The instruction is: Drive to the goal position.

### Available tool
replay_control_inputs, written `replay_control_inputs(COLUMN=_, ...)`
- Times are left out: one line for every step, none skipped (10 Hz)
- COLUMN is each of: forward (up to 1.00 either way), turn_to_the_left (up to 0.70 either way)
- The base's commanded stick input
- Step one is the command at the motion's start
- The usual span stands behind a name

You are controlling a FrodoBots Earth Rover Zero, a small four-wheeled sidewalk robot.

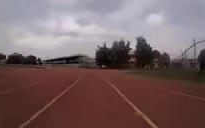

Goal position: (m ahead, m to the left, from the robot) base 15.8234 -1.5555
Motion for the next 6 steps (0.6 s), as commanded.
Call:
replay_control_inputs(forward=0.45, turn_to_the_left=0.17)
replay_control_inputs(forward=0.45, turn_to_the_left=0.27)
replay_control_inputs(forward=0.45, turn_to_the_left=0.27)
replay_control_inputs(forward=0.45, turn_to_the_left=0.27)
replay_control_inputs(forward=0.45, turn_to_the_left=0.27)
replay_control_inputs(forward=0.45, turn_to_the_left=0.27)
